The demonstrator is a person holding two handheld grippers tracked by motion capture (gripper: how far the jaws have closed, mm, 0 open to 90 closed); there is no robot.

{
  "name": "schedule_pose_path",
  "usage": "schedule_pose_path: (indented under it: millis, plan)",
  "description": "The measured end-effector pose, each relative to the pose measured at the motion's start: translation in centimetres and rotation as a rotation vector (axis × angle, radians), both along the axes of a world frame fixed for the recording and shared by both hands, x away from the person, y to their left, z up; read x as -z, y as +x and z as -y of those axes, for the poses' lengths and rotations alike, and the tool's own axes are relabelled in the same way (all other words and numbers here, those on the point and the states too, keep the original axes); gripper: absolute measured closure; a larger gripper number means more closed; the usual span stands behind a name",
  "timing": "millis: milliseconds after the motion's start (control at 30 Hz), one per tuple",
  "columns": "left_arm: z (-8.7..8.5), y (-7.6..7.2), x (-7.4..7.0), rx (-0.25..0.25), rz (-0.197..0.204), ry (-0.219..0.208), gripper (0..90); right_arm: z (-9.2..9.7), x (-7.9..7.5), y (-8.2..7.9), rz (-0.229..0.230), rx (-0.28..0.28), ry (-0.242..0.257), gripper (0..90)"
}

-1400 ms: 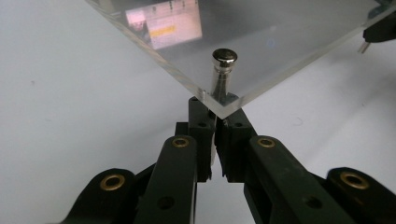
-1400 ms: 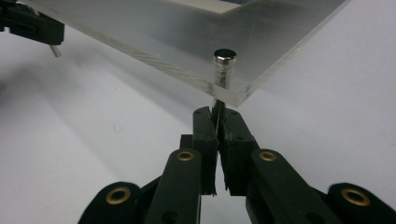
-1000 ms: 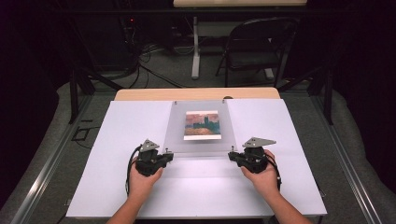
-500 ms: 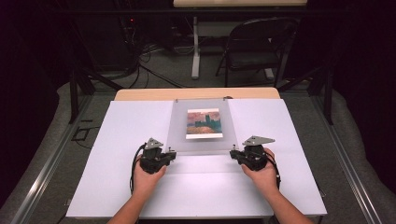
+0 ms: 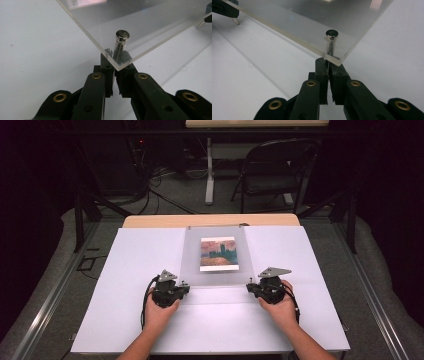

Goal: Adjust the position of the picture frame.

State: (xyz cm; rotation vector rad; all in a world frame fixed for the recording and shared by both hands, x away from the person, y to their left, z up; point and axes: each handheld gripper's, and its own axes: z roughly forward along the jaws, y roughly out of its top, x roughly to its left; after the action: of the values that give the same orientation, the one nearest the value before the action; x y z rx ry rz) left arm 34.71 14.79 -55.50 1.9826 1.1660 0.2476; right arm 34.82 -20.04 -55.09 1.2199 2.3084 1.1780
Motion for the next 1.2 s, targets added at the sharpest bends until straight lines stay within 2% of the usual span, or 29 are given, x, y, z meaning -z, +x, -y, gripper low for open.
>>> schedule_pose_path:
  millis: [500,600,767,1000,1100,1133,1200]
  plan:
    - [0.1,-0.1,0.2,-0.015,0.006,-0.013,83.5,0.0,0.4,-0.1,-0.006,0.004,0.000,85.4]
    - [0.1,-0.2,0.2,-0.018,0.008,-0.004,81.4,0.0,0.4,-0.1,-0.002,-0.001,-0.003,84.1]
    - [0.2,-0.4,0.3,-0.018,0.016,-0.006,73.0,-0.3,0.3,-0.3,0.009,-0.010,-0.004,74.4]
    - [0.0,-1.0,0.0,-0.002,0.030,-0.021,52.5,-0.7,0.0,-1.1,0.039,-0.011,-0.016,49.5]
    - [-0.1,-1.3,0.0,-0.009,0.048,-0.018,46.8,-0.7,0.0,-1.2,0.043,-0.017,-0.042,44.9]
    - [-0.2,-1.4,-0.1,-0.006,0.051,-0.021,44.3,-0.6,0.0,-1.3,0.059,-0.023,-0.049,43.6]
    - [-0.3,-1.6,-0.2,0.000,0.056,-0.016,42.5,-0.5,-0.1,-1.5,0.063,-0.020,-0.050,43.4]
